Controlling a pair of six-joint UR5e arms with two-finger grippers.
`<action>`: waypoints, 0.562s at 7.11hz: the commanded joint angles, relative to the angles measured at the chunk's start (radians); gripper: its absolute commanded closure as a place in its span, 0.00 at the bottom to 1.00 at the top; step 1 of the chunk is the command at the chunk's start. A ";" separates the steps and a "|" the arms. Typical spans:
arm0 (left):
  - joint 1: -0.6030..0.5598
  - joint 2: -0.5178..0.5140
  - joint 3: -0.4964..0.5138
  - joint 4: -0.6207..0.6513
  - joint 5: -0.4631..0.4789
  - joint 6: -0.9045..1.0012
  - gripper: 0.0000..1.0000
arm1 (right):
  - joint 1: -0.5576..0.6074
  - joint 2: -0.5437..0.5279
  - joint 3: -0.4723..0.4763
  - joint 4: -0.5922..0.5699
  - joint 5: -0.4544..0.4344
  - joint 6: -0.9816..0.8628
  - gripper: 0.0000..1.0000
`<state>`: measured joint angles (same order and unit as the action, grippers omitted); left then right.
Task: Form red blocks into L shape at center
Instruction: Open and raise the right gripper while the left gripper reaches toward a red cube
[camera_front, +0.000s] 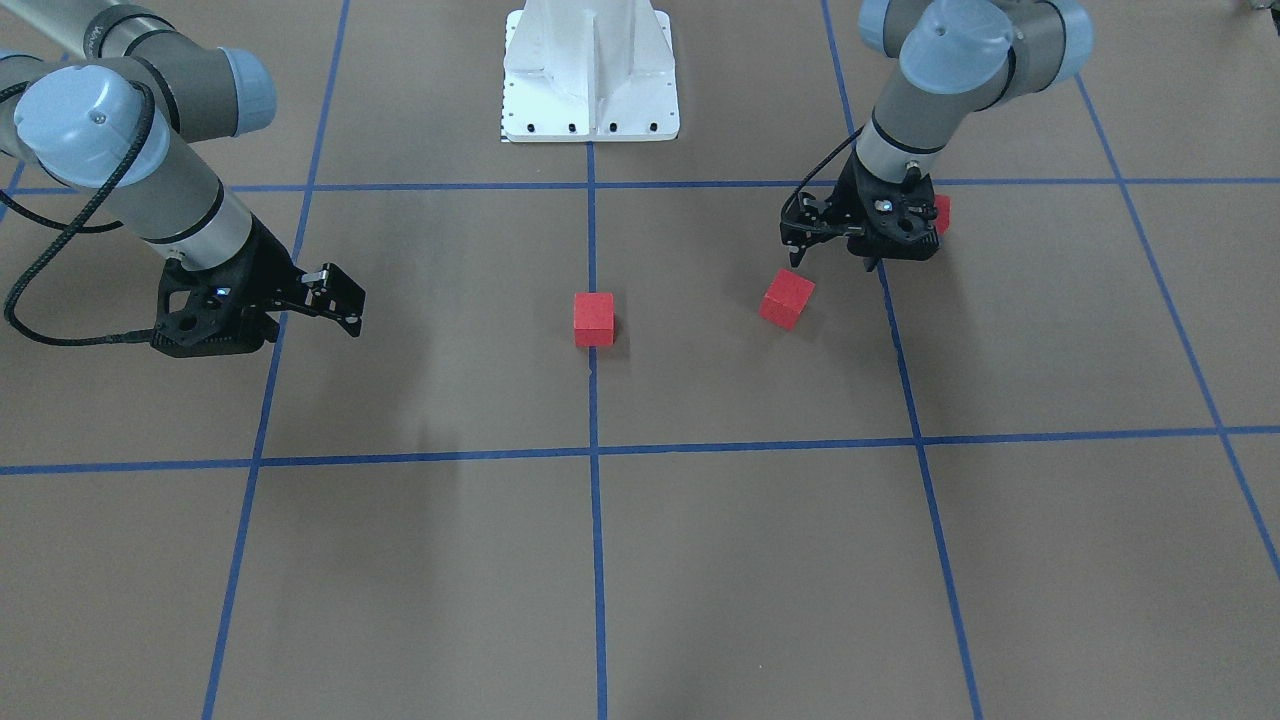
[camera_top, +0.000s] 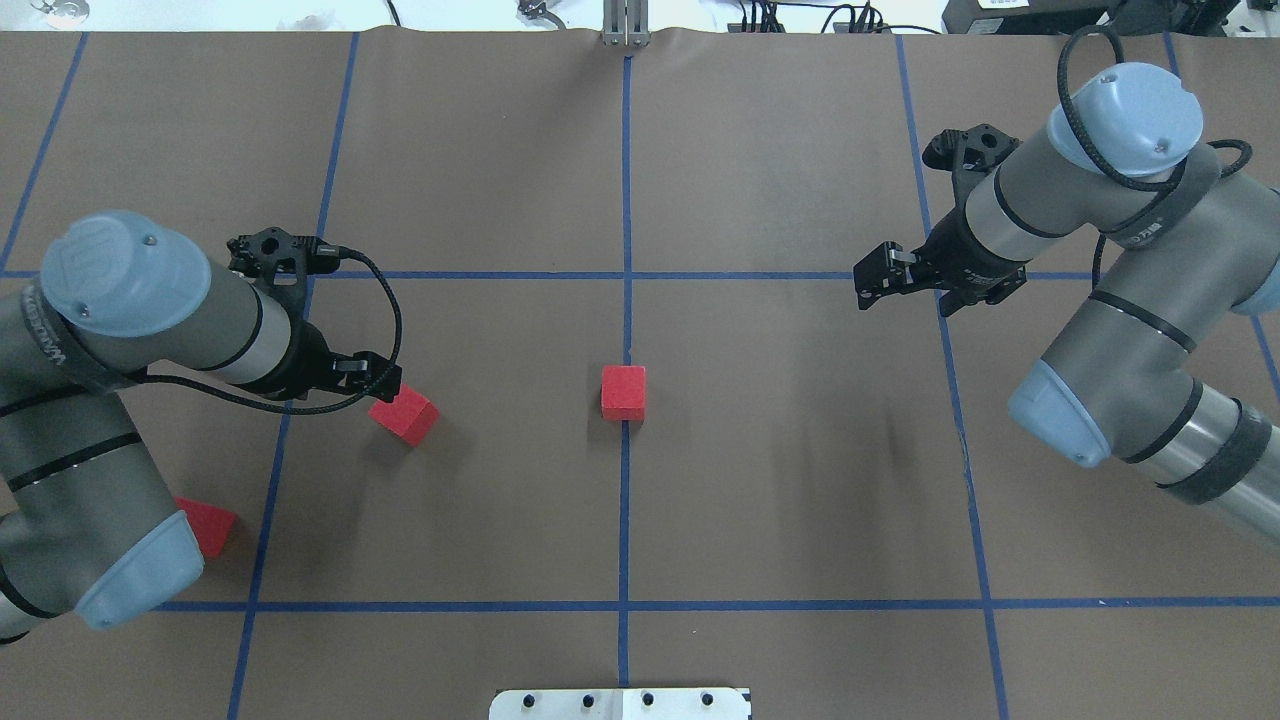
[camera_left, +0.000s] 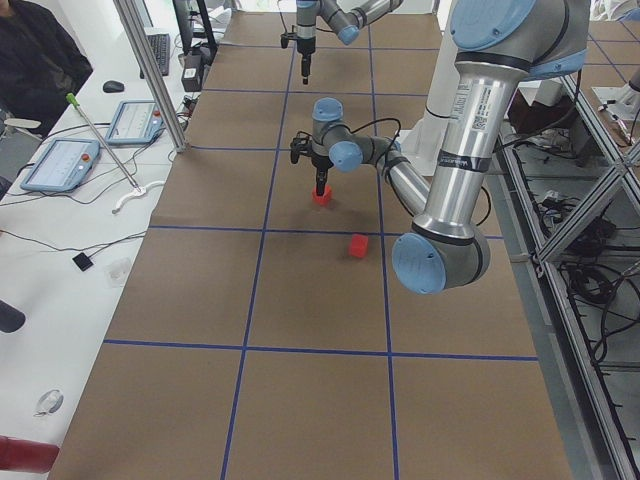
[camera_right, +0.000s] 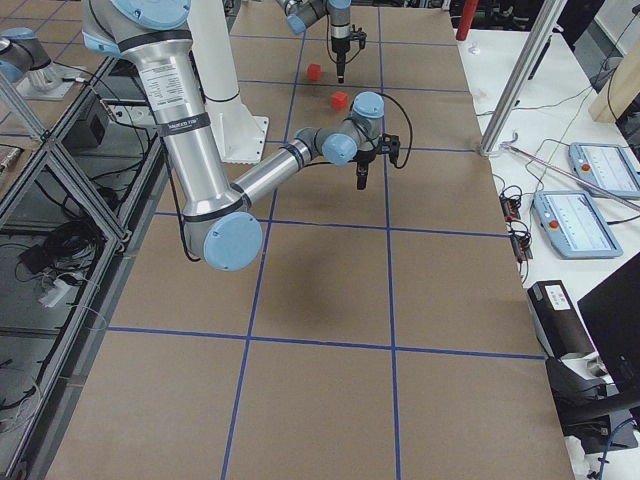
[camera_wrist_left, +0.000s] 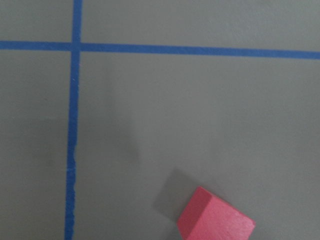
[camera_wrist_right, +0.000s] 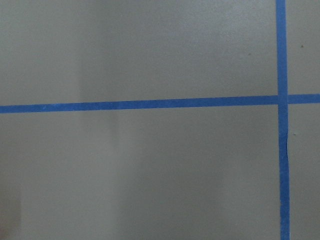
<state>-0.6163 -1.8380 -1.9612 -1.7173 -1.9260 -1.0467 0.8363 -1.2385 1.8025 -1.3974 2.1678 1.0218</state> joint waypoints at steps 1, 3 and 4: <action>0.065 -0.016 -0.004 0.011 0.119 0.175 0.00 | 0.000 -0.001 -0.002 0.000 -0.002 -0.002 0.01; 0.079 -0.021 0.014 0.030 0.124 0.367 0.00 | -0.002 -0.001 -0.009 0.000 -0.002 -0.002 0.01; 0.081 -0.045 0.068 0.030 0.117 0.423 0.00 | 0.000 -0.001 -0.014 0.002 -0.002 -0.008 0.01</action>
<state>-0.5396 -1.8634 -1.9374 -1.6932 -1.8057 -0.7058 0.8354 -1.2394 1.7945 -1.3971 2.1660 1.0187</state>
